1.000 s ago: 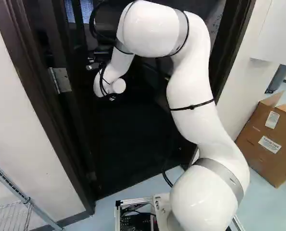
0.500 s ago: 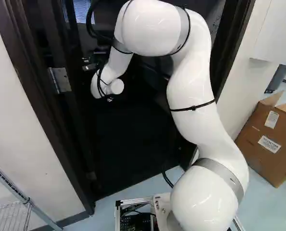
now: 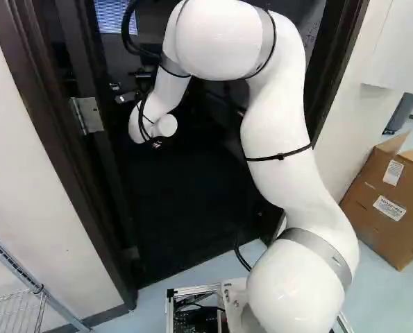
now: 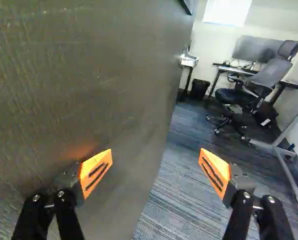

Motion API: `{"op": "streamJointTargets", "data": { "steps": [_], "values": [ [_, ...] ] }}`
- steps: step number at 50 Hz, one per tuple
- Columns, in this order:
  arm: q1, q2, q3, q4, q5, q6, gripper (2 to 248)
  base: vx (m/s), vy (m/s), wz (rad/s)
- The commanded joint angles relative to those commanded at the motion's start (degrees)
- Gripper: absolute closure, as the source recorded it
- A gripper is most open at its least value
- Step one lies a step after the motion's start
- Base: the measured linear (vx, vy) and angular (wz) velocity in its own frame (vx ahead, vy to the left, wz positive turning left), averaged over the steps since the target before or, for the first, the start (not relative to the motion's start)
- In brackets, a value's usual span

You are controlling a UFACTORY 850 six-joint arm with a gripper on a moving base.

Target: Open the door and move inside

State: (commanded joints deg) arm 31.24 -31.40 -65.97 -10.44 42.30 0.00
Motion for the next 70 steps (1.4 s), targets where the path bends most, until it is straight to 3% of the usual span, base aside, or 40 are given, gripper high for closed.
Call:
{"op": "streamJointTargets", "data": {
  "steps": [70],
  "values": [
    [2.1, 0.9, 1.2, -4.1, 0.0, 0.0, 3, 0.000, 0.000, 0.000]
  ]
}}
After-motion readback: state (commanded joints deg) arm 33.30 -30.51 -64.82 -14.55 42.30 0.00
